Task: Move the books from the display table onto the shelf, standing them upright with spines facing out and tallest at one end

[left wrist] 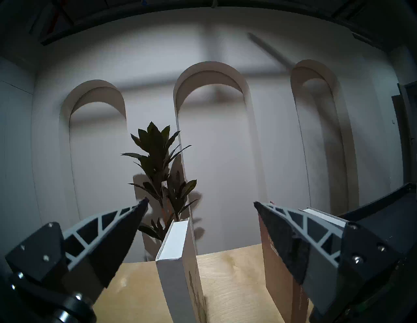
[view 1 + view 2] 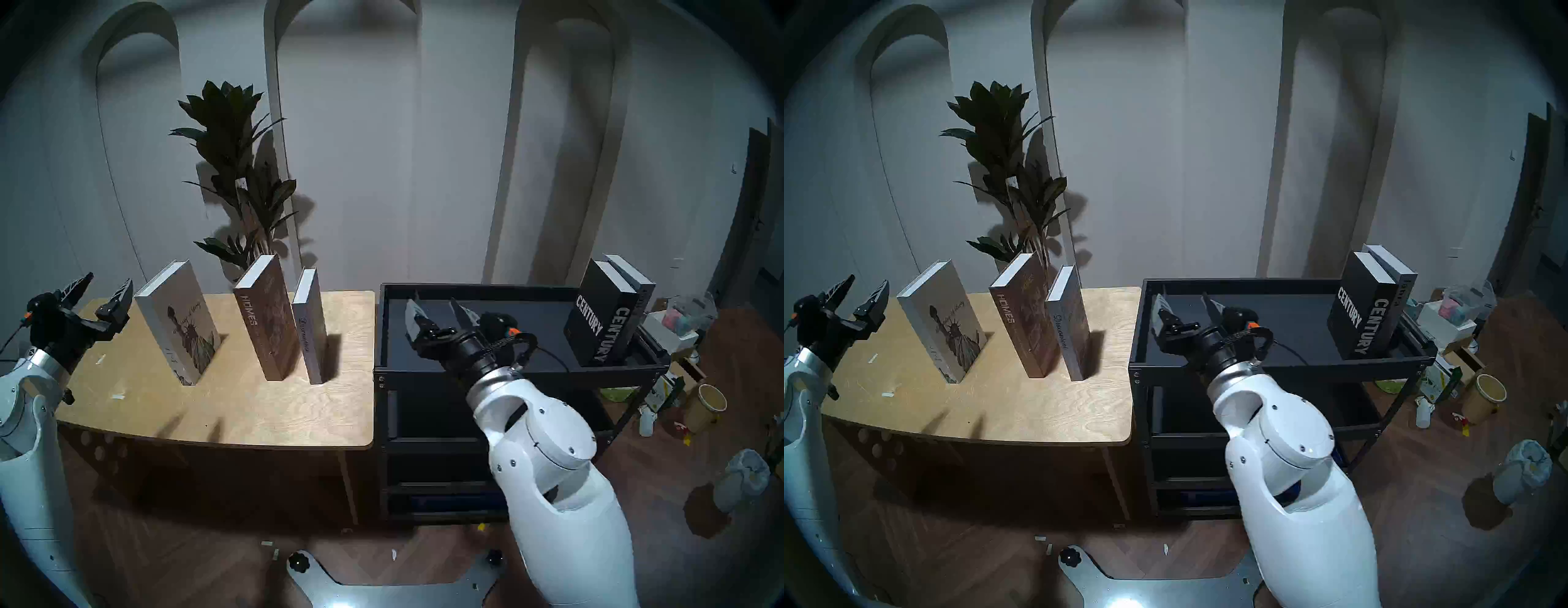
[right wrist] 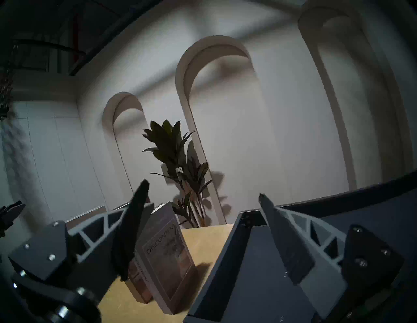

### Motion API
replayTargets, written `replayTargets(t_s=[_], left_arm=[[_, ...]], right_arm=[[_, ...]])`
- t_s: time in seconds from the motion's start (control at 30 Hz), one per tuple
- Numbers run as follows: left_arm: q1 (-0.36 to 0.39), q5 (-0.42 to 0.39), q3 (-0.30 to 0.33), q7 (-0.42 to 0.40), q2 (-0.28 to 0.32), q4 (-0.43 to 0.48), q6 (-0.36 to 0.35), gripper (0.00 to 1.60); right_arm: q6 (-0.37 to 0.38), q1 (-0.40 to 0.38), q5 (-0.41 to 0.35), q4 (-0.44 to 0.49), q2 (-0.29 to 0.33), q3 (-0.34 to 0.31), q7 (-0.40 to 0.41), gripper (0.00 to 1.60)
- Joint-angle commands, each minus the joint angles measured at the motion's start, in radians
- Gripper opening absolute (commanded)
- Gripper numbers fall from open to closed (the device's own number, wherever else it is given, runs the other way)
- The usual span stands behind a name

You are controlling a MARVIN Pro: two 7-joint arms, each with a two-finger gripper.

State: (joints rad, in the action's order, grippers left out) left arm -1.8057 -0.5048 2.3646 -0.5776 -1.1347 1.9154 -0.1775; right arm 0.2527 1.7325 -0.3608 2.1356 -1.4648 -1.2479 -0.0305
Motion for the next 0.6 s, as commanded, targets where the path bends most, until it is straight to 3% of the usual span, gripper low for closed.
replayTargets(t_s=[0.0,0.57], left_arm=[[0.006,0.0,0.003,-0.001,0.006,0.01,0.003,1.6],[0.007,-0.001,0.003,-0.001,0.007,0.009,0.004,1.6]], right_arm=[[-0.014,-0.113,0.049,-0.019,-0.006,0.145,-0.04,1.6],[-0.046,-0.289,0.133,-0.175,-0.028,0.367,-0.175,1.6]])
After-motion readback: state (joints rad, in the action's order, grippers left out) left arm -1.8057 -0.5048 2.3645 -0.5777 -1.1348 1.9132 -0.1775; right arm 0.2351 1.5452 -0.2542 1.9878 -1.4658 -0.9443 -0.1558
